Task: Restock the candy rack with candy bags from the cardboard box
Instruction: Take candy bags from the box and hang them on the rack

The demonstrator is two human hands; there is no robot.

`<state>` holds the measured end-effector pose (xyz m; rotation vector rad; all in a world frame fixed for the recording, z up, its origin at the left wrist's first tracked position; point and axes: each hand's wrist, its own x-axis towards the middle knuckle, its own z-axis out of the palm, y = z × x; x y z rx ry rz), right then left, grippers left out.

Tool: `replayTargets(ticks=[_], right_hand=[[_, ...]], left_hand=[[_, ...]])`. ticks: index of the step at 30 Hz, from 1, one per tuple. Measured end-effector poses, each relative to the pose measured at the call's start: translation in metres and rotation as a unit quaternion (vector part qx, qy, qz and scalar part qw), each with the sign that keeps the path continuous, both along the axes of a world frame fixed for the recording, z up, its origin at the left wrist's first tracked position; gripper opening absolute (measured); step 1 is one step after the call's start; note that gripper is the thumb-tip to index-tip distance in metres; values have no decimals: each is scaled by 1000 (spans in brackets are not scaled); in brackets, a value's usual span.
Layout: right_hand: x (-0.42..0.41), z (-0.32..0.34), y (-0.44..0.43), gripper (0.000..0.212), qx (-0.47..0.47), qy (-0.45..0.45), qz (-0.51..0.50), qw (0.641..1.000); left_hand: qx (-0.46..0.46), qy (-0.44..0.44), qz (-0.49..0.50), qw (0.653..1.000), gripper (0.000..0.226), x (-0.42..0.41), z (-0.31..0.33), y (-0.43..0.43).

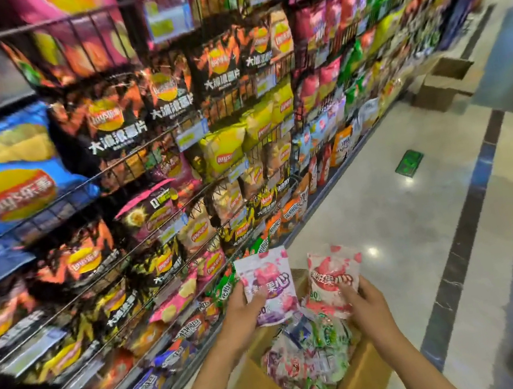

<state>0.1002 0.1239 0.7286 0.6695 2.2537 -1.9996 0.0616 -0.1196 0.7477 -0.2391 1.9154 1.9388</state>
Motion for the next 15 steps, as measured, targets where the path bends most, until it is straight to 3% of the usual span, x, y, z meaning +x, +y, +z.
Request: replayTargets(ticks=[2, 5, 10, 13, 15], right_hand=[[10, 10, -2, 24, -5, 10, 23, 1000], [27, 21, -3, 25, -2, 16, 47, 999], [64, 36, -8, 21, -11, 19, 95, 995], [88, 42, -16, 21, -13, 20, 125, 992], [105, 47, -24, 20, -13, 19, 150, 988]], left_hand=[[31, 18, 18, 999, 71, 18, 10, -1], [48, 45, 51, 997, 98, 52, 6, -9], [17, 28, 126, 991, 102, 115, 0, -22], [14, 22, 150, 988, 67, 160, 21, -22], [5, 23, 162, 987, 58, 186, 25, -29]])
